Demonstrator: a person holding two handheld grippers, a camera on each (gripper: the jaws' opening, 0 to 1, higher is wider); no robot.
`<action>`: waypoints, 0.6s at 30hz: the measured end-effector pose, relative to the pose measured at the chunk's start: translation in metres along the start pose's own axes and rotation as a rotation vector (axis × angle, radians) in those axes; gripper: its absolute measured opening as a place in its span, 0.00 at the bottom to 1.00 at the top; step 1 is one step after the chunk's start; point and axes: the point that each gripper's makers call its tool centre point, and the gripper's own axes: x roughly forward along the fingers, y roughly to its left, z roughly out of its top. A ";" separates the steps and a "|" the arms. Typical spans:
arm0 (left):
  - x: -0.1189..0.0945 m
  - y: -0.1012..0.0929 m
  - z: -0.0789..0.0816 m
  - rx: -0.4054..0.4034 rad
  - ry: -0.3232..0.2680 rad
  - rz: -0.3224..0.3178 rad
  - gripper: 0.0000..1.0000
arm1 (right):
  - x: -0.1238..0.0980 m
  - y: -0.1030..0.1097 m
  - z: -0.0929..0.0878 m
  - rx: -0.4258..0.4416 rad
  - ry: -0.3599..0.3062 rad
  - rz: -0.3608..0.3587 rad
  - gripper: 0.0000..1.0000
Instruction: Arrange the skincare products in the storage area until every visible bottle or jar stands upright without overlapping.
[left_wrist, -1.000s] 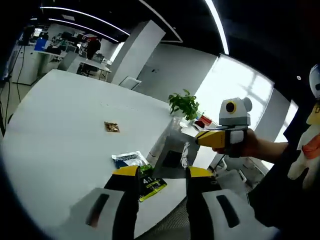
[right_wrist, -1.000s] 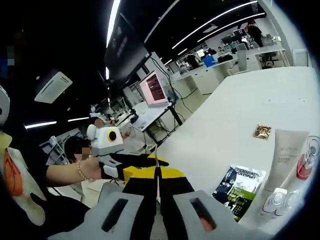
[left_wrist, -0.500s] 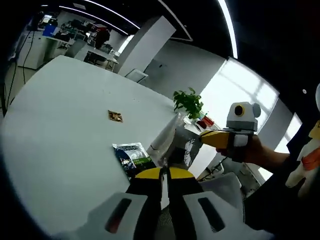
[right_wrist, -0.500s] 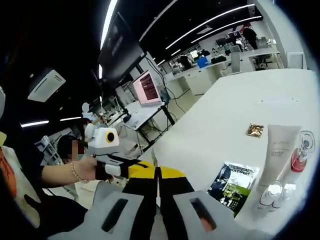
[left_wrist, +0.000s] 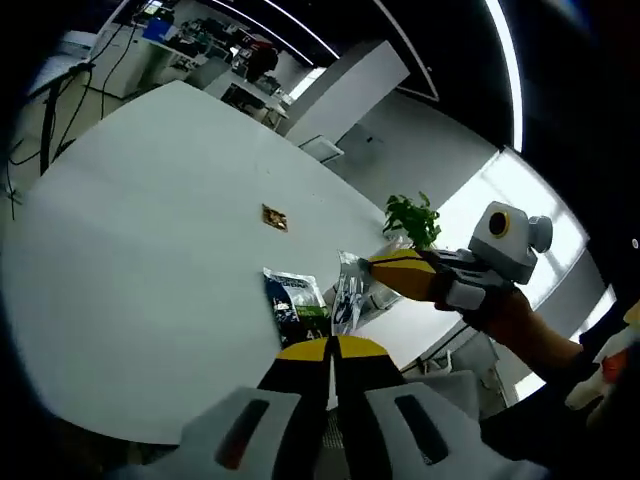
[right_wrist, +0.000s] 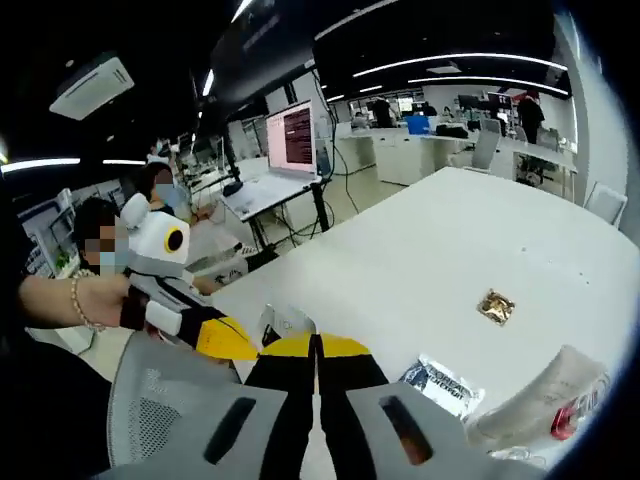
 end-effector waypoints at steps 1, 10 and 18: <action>0.002 0.003 -0.001 0.000 0.005 0.000 0.00 | 0.005 -0.001 -0.004 -0.013 0.019 -0.003 0.01; 0.021 0.037 -0.029 -0.140 0.158 0.077 0.00 | 0.046 -0.013 -0.047 -0.060 0.184 -0.015 0.01; 0.033 0.049 -0.041 -0.142 0.222 0.100 0.00 | 0.064 -0.019 -0.072 -0.078 0.264 -0.026 0.01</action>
